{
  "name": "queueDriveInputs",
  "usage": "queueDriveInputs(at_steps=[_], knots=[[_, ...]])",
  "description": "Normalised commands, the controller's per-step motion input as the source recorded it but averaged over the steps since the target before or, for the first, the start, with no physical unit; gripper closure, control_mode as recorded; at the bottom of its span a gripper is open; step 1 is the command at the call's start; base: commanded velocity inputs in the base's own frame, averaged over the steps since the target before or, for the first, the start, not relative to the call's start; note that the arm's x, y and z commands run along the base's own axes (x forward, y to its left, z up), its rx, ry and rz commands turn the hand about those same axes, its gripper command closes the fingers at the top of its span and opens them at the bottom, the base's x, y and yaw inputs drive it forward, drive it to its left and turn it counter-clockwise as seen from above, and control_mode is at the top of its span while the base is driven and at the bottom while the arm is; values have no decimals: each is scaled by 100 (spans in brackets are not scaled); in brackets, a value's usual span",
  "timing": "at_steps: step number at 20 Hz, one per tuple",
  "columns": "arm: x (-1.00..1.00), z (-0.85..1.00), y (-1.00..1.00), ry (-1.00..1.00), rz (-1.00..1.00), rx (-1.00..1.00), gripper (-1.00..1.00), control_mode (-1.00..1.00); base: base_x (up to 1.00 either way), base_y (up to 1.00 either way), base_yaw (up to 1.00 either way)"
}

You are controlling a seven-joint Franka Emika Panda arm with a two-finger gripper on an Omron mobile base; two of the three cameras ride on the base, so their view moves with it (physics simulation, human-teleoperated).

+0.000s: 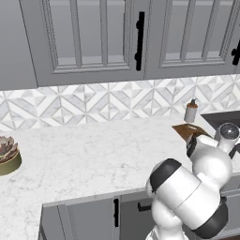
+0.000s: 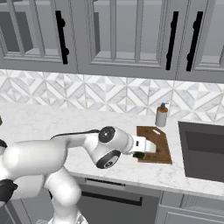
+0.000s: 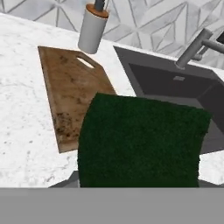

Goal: Pick up the sponge from the counter and clean the cutting board by briefly scrubbing or pressing down on the cutting board. Once finished, release the sponge.

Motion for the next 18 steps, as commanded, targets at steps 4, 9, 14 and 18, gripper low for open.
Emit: queueDriveInputs(at_steps=[4, 9, 14, 18], knots=[[-13, 99, 28, 39, 8, 7, 100, -100, 0, 0, 0], [-25, 44, 30, 22, 7, 26, 100, -100, 0, 0, 0], [-8, -6, 59, 10, 6, 37, 100, -100, 0, 0, 0], [0, -53, 76, 2, 8, 27, 100, -100, 0, 0, 0]])
